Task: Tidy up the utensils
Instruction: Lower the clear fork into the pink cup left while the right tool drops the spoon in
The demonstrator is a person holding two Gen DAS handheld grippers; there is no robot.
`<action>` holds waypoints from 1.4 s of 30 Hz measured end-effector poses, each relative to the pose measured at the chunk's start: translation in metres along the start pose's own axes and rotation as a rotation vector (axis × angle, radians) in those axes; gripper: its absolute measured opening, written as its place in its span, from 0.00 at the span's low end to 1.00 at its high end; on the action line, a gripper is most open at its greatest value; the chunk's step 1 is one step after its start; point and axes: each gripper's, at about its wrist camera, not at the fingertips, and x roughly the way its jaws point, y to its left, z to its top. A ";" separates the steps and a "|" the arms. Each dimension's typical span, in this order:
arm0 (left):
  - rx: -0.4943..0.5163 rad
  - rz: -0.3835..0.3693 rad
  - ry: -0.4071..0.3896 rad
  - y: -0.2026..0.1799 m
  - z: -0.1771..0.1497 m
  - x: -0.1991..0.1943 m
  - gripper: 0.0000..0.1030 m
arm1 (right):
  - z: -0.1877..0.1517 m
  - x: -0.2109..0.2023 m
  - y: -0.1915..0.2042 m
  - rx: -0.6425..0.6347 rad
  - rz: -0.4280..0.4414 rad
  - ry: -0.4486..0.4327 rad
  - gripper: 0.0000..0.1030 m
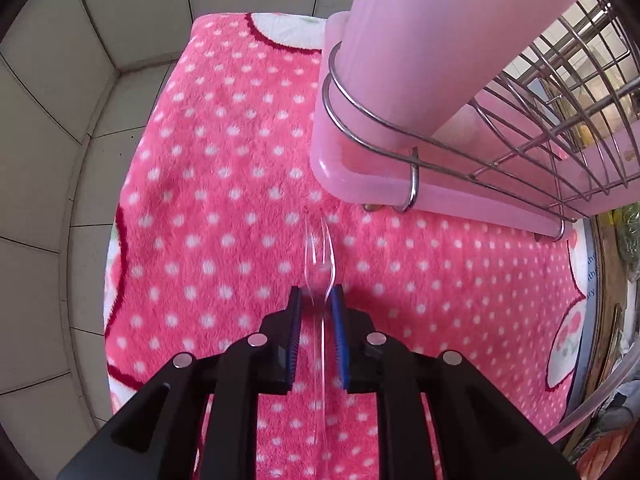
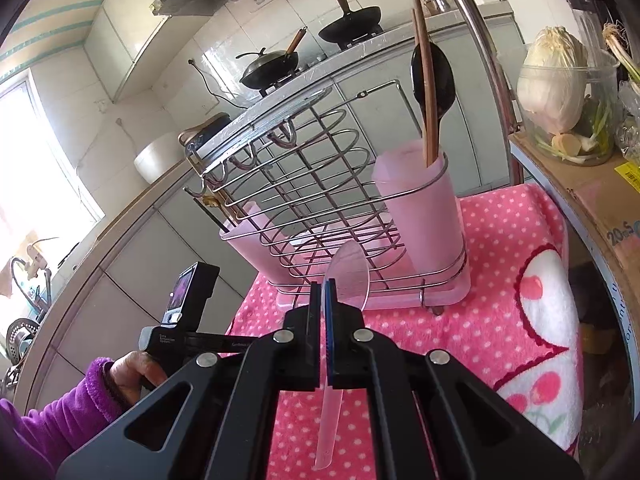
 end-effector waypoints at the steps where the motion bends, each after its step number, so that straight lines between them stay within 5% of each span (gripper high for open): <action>1: -0.001 0.005 0.000 -0.002 0.004 0.002 0.14 | 0.000 0.001 -0.001 0.000 -0.002 0.004 0.02; 6: 0.053 0.033 -0.048 -0.013 0.013 0.006 0.13 | -0.001 0.003 -0.001 -0.003 -0.009 0.011 0.02; 12: 0.032 -0.029 -0.122 -0.010 -0.004 -0.010 0.13 | 0.000 -0.002 0.003 -0.012 -0.020 0.004 0.02; 18: 0.024 -0.151 -0.277 0.006 -0.037 -0.065 0.13 | 0.002 -0.012 0.014 -0.031 -0.041 -0.025 0.02; 27: 0.025 -0.270 -0.620 0.009 -0.074 -0.155 0.13 | 0.010 -0.028 0.031 -0.066 -0.074 -0.072 0.02; 42: 0.045 -0.380 -0.887 -0.002 -0.042 -0.272 0.13 | 0.080 -0.065 0.068 -0.185 -0.078 -0.242 0.02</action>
